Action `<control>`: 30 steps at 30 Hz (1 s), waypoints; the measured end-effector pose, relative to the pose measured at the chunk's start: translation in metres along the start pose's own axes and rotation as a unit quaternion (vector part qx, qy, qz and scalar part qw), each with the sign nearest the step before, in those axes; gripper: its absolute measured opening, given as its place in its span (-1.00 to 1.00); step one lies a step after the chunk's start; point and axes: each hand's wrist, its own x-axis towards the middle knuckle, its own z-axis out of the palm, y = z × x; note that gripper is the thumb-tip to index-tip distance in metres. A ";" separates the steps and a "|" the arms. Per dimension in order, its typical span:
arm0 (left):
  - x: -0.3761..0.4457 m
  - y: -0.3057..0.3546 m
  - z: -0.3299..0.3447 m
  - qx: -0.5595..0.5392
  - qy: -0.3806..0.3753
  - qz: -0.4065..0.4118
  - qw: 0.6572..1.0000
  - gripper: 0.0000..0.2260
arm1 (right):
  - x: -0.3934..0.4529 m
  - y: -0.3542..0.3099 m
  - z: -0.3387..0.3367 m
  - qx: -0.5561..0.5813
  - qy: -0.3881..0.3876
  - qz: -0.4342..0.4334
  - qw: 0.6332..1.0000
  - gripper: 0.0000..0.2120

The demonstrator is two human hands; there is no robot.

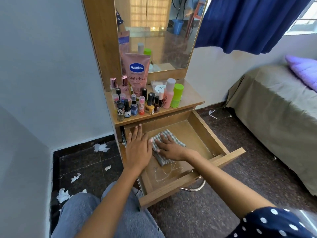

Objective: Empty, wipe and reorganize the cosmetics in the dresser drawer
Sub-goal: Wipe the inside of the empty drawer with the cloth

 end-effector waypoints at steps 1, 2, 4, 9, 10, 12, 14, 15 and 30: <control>-0.002 -0.002 -0.003 -0.015 -0.015 0.005 1.000 -0.56 | -0.006 0.005 -0.001 0.017 -0.011 -0.016 1.000 -0.47; -0.005 -0.006 -0.006 -0.026 -0.033 0.013 0.999 -0.53 | -0.011 0.010 -0.004 0.029 -0.017 -0.023 0.999 -0.48; -0.015 -0.016 -0.013 -0.011 -0.073 0.030 0.997 -0.47 | -0.017 0.021 -0.009 0.030 -0.013 -0.012 0.999 -0.50; -0.032 -0.037 -0.024 0.024 -0.138 0.064 0.988 -0.19 | -0.009 0.012 -0.019 -0.005 0.000 -0.013 1.000 -0.47; -0.032 -0.040 -0.026 0.020 -0.148 0.072 0.986 -0.16 | -0.006 0.006 -0.017 -0.017 0.005 -0.036 0.999 -0.47; -0.030 -0.046 -0.030 0.015 -0.174 0.091 0.980 -0.14 | 0.000 -0.003 -0.008 -0.033 0.015 -0.096 0.995 -0.51; -0.025 -0.049 -0.034 0.010 -0.200 0.106 0.974 -0.11 | -0.001 -0.012 -0.002 -0.042 0.007 -0.163 0.986 -0.59; -0.024 -0.050 -0.035 0.009 -0.211 0.109 0.971 -0.10 | -0.002 -0.014 0.001 -0.045 -0.002 -0.196 0.979 -0.64; -0.029 -0.046 -0.030 0.010 -0.199 0.100 0.975 -0.31 | -0.015 -0.014 0.008 -0.071 -0.042 -0.293 0.953 -0.63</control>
